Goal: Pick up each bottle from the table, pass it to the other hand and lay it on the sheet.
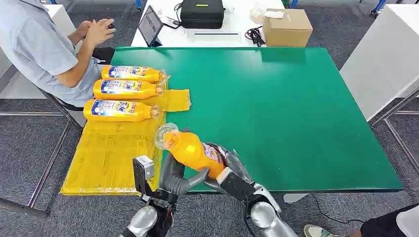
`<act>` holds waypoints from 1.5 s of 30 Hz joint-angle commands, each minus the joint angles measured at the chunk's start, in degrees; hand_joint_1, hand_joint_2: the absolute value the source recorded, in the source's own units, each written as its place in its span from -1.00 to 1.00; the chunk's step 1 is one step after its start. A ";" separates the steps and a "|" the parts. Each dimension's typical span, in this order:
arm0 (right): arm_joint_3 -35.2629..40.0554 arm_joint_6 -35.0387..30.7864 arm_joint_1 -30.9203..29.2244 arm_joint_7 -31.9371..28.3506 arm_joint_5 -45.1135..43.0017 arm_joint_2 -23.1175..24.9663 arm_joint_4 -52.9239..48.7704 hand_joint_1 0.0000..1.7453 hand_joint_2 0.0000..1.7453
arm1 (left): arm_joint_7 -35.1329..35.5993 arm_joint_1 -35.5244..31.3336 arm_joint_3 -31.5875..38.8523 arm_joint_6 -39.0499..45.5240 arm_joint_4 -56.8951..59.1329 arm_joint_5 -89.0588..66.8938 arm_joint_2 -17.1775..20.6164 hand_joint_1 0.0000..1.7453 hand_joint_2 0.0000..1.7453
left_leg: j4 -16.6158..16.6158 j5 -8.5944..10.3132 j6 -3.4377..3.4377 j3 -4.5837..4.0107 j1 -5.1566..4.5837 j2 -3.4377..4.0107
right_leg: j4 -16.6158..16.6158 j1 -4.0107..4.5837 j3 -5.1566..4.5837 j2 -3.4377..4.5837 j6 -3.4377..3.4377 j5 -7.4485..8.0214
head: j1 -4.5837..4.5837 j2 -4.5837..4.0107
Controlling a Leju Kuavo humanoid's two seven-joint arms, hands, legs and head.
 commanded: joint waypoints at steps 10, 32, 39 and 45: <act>6.43 -1.69 -6.26 0.25 0.68 1.22 9.17 1.00 1.00 | 3.53 -4.86 1.36 -1.55 8.47 5.68 -0.58 -1.00 1.00 | 0.00 -0.09 -0.14 0.23 0.11 0.15 | -0.06 0.12 0.22 0.11 -0.17 -0.03 | -0.02 0.00; 6.50 4.42 -5.18 -0.63 -6.62 2.65 14.00 0.70 1.00 | -0.63 -1.80 2.06 -7.85 0.52 11.81 0.44 1.00 1.00 | 0.00 -0.08 -0.12 0.20 0.10 0.02 | -0.04 0.11 0.20 -0.02 -0.15 -0.08 | -0.02 0.00; 6.09 2.95 -4.77 -0.48 -5.94 2.74 13.61 -0.94 1.00 | -0.68 -1.78 1.83 -7.85 0.56 11.76 0.53 1.00 1.00 | -0.01 -0.04 -0.10 0.12 0.07 -0.01 | -0.04 0.08 0.11 -0.05 -0.11 -0.05 | -0.02 0.00; 6.38 -2.97 -2.67 -1.78 -1.87 3.14 13.03 -1.00 1.00 | -0.63 -3.25 0.28 -1.48 3.60 7.11 0.74 1.00 1.00 | -0.02 -0.05 -0.09 0.14 0.07 -0.01 | -0.05 0.08 0.11 -0.05 -0.11 -0.05 | -0.02 0.00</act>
